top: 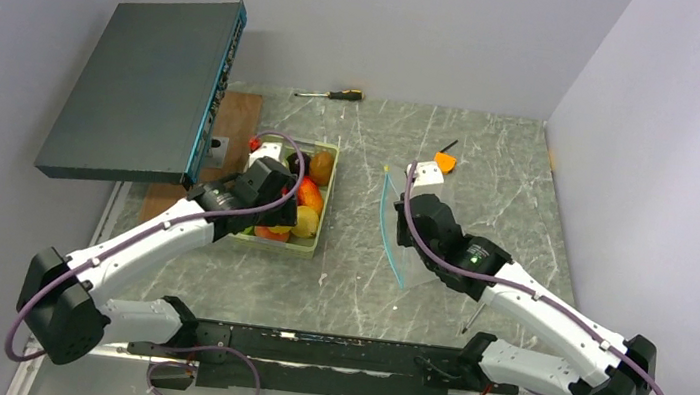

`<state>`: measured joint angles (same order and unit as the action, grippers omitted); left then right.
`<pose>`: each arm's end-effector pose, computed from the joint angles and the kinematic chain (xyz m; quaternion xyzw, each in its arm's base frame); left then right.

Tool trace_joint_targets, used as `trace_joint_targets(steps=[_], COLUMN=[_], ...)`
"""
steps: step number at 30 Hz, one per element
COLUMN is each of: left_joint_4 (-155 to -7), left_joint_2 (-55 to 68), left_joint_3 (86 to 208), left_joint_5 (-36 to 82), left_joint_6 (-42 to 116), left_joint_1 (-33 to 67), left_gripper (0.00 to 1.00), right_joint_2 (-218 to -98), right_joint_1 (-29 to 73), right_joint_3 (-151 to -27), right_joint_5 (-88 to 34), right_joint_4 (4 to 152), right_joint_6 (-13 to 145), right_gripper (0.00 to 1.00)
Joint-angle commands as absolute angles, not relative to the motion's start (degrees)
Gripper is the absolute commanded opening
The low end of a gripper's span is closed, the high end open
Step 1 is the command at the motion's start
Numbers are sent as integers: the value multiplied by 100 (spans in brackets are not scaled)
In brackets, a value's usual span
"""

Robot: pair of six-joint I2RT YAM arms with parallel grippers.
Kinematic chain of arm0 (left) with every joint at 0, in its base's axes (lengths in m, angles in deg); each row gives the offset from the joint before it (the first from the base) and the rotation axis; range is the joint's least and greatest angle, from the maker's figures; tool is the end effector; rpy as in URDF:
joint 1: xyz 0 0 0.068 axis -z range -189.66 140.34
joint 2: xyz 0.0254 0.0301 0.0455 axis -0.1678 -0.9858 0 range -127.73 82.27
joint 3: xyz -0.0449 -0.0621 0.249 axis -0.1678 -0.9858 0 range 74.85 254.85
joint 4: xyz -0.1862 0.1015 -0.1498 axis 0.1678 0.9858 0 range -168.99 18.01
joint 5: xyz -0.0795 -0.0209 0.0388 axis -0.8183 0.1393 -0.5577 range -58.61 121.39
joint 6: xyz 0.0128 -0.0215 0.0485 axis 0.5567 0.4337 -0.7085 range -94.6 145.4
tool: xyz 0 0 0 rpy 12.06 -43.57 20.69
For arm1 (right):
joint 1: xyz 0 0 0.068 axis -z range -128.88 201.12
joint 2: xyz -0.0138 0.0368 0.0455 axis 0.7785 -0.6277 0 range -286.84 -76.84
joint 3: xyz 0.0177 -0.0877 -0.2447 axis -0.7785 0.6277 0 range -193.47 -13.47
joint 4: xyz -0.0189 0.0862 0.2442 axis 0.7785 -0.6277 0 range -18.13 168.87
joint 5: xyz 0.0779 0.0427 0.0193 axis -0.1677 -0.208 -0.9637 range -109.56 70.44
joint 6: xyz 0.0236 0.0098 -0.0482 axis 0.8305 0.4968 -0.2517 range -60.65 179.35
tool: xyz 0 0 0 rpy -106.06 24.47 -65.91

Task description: Place the food in the zip-top bag and seal the zipper

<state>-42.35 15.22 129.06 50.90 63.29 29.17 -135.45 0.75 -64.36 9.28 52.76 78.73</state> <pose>0.1968 -0.1426 0.2670 -0.0511 0.9250 -0.0872 0.3662 0.1578 0.1629 0.2959 -0.1154 0.8547 0.0805 0.4997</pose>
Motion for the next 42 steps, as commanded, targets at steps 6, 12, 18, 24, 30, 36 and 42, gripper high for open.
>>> trace_joint_targets(steps=[6, 12, 18, 24, 30, 36, 42], left_joint_4=[-4747, -4689, -4751, -4913, -4912, -4706, -4374], left_joint_2=[1202, 928, 828, 887, 865, 1079, 1583], left_joint_3=[12860, 12964, 12940, 12757, 12761, 12876, 13076], left_joint_5=[5010, 5094, 5149, 5188, 5073, 5057, 4933], left_joint_6=[6154, 6135, 6147, 6175, 6136, 6096, 6049], left_joint_1=[2758, 2735, 2741, 2736, 2739, 2730, 2737], left_gripper=[69, 67, 62, 58, 51, 38, 34], right_joint_2=[-13572, -13617, -13603, -13626, -13603, -13559, -13559], right_joint_1=[55, 54, 55, 56, 55, 57, 56], right_joint_3=[-6574, -6605, -6560, -6564, -6542, -6527, -6506], right_joint_5=[927, 968, 955, 946, 955, 969, 929], right_joint_4=[5485, 5531, 5546, 5574, 5608, 5608, 5644], right_joint_6=[7746, 7730, 7730, 7745, 7755, 7764, 7781], right_gripper=[0, 0, 0, 0, 0, 0, 0])
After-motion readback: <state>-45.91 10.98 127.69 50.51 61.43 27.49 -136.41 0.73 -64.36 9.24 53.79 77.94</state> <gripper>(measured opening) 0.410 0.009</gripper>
